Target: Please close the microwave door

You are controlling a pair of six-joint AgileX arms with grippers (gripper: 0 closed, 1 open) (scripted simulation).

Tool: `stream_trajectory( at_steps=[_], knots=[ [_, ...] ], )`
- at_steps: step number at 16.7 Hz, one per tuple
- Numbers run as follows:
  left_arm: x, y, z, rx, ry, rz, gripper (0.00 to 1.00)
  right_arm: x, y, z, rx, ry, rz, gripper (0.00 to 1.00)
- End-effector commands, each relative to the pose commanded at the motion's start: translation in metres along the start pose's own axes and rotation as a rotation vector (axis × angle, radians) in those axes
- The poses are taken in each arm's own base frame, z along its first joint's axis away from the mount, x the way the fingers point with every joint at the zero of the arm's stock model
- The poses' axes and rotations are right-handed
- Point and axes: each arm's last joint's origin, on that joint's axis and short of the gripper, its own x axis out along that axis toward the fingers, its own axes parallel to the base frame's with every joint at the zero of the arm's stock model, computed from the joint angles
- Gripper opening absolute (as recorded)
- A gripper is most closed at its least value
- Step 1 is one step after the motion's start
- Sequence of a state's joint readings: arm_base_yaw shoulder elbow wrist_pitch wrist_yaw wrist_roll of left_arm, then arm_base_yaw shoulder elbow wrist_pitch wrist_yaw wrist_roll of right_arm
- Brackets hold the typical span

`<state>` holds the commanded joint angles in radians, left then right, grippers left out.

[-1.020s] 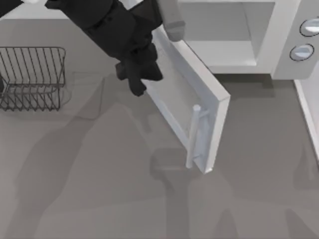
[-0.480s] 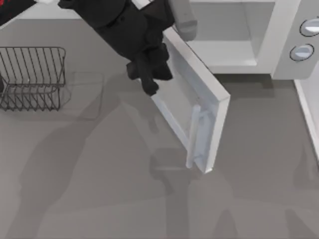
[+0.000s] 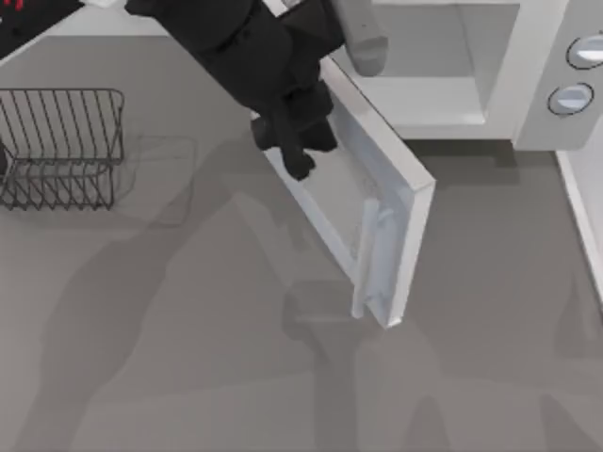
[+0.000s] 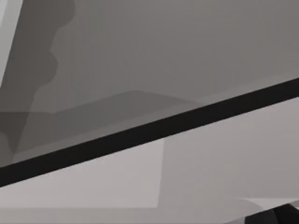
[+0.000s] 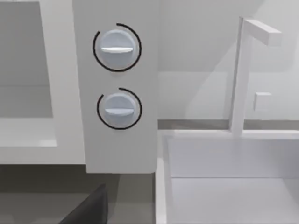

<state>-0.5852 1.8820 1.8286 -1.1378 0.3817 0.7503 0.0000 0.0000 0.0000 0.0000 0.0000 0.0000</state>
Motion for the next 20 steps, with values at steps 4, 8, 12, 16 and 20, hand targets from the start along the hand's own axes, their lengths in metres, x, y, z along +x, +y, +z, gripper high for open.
stream_trajectory(
  at_steps=[4, 8, 12, 16, 20],
  knots=[
    [0.005, -0.002, 0.008, 0.001, 0.000, 0.000, 0.00, 0.000, 0.000, 0.000, 0.000, 0.000, 0.000, 1.00],
    [0.004, -0.002, 0.009, -0.004, -0.001, 0.002, 0.00, 0.000, 0.000, 0.000, 0.000, 0.000, 0.000, 1.00],
    [0.008, -0.003, 0.016, -0.003, -0.001, 0.001, 0.00, 0.000, 0.000, 0.000, 0.000, 0.000, 0.000, 1.00],
    [0.013, -0.005, 0.023, -0.004, -0.001, 0.001, 0.00, 0.000, 0.000, 0.000, 0.000, 0.000, 0.000, 1.00],
    [0.013, -0.005, 0.024, -0.007, -0.002, 0.004, 0.00, 0.000, 0.000, 0.000, 0.000, 0.000, 0.000, 1.00]
  ],
)
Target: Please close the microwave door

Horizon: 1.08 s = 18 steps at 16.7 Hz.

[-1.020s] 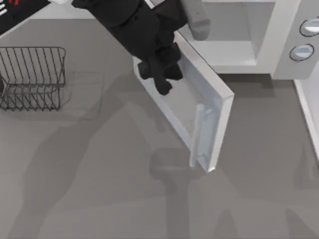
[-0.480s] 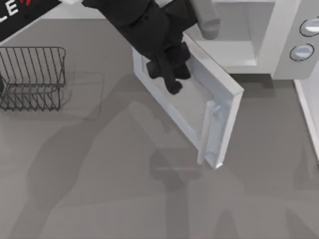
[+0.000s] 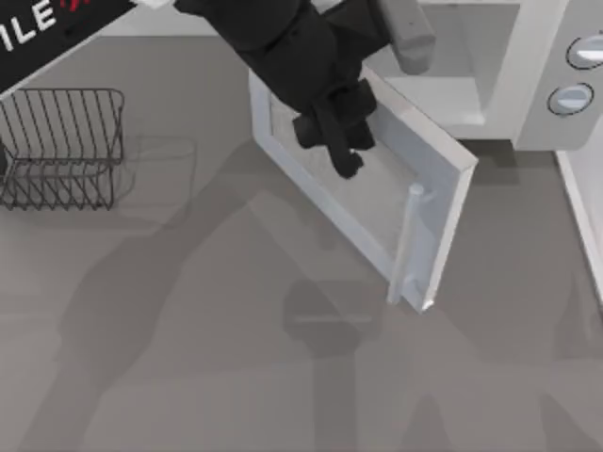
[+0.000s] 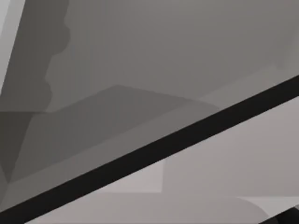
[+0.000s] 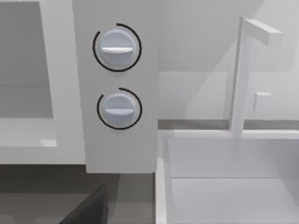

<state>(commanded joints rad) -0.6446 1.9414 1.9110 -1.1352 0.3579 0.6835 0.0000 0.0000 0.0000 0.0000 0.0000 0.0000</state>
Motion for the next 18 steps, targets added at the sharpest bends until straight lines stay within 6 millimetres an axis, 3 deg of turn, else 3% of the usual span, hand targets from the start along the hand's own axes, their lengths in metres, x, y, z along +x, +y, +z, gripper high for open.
stream_trajectory(
  at_steps=[9, 11, 15, 18],
  knots=[
    [0.044, -0.012, -0.001, -0.035, 0.119, -0.147, 0.00, 0.000, 0.000, 0.000, 0.000, 0.000, 0.000, 1.00],
    [0.042, -0.011, 0.003, -0.036, 0.108, -0.128, 0.00, 0.000, 0.000, 0.000, 0.000, 0.000, 0.000, 1.00],
    [0.014, -0.005, 0.016, -0.004, 0.013, -0.016, 0.00, 0.000, 0.000, 0.000, 0.000, 0.000, 0.000, 1.00],
    [0.010, -0.004, 0.017, 0.000, 0.000, 0.000, 0.00, 0.000, 0.000, 0.000, 0.000, 0.000, 0.000, 1.00]
  ],
)
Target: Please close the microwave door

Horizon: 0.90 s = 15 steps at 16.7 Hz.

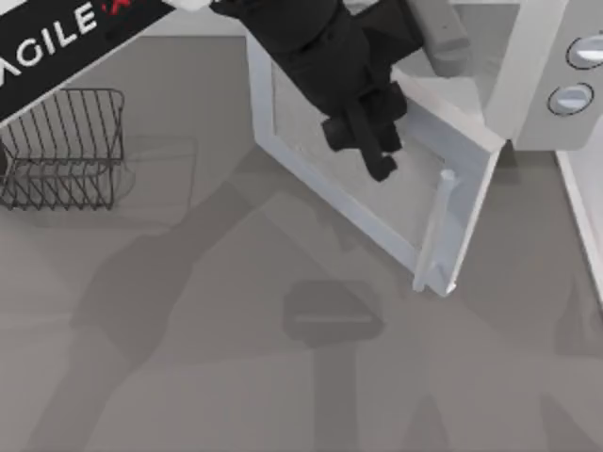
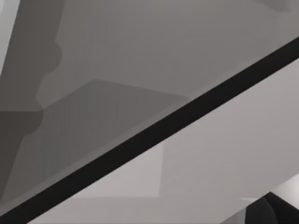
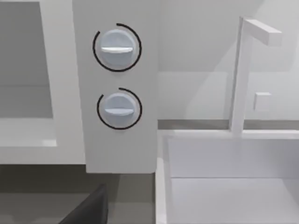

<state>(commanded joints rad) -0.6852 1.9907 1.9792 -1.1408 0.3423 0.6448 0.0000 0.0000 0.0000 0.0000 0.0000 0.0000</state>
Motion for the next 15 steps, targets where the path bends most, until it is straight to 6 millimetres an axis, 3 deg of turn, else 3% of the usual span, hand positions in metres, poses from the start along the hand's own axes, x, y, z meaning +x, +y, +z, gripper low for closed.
stream_trajectory(
  at_steps=[4, 10, 15],
  knots=[
    [0.000, -0.006, 0.003, 0.016, 0.001, -0.018, 0.00, 0.000, 0.000, 0.000, 0.000, 0.000, 0.000, 1.00],
    [-0.022, -0.042, 0.019, 0.110, -0.023, -0.085, 0.00, 0.000, 0.000, 0.000, 0.000, 0.000, 0.000, 1.00],
    [-0.002, -0.032, 0.019, 0.068, 0.011, -0.089, 0.00, 0.000, 0.000, 0.000, 0.000, 0.000, 0.000, 1.00]
  ],
)
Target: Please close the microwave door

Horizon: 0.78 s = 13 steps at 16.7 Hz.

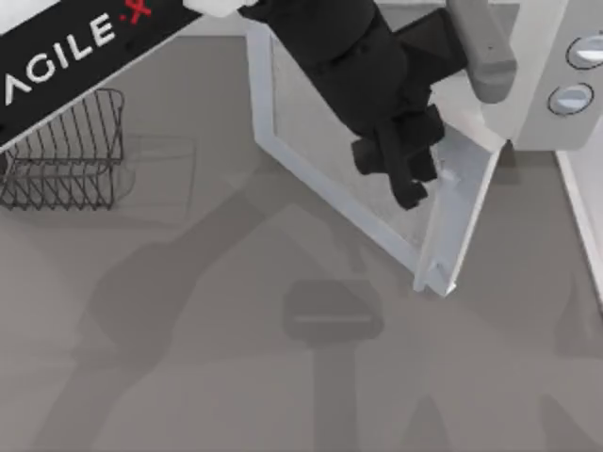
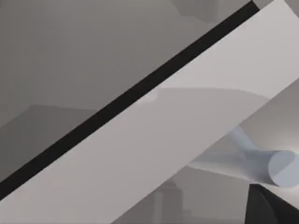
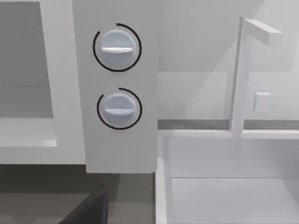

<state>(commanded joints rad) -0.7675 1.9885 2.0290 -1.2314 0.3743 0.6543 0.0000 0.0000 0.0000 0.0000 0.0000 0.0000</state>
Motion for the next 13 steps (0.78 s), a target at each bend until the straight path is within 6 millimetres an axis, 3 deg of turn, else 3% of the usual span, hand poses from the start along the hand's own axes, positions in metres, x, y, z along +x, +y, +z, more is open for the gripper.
stream_trajectory(
  at_steps=[5, 9, 13],
  knots=[
    [0.011, 0.028, -0.004, -0.066, -0.009, 0.083, 0.00, 0.000, 0.000, 0.000, 0.000, 0.000, 0.000, 1.00],
    [0.012, 0.026, -0.003, -0.061, -0.006, 0.074, 0.00, 0.000, 0.000, 0.000, 0.000, 0.000, 0.000, 1.00],
    [0.036, 0.020, -0.001, -0.072, 0.050, -0.002, 0.00, 0.000, 0.000, 0.000, 0.000, 0.000, 0.000, 1.00]
  ],
)
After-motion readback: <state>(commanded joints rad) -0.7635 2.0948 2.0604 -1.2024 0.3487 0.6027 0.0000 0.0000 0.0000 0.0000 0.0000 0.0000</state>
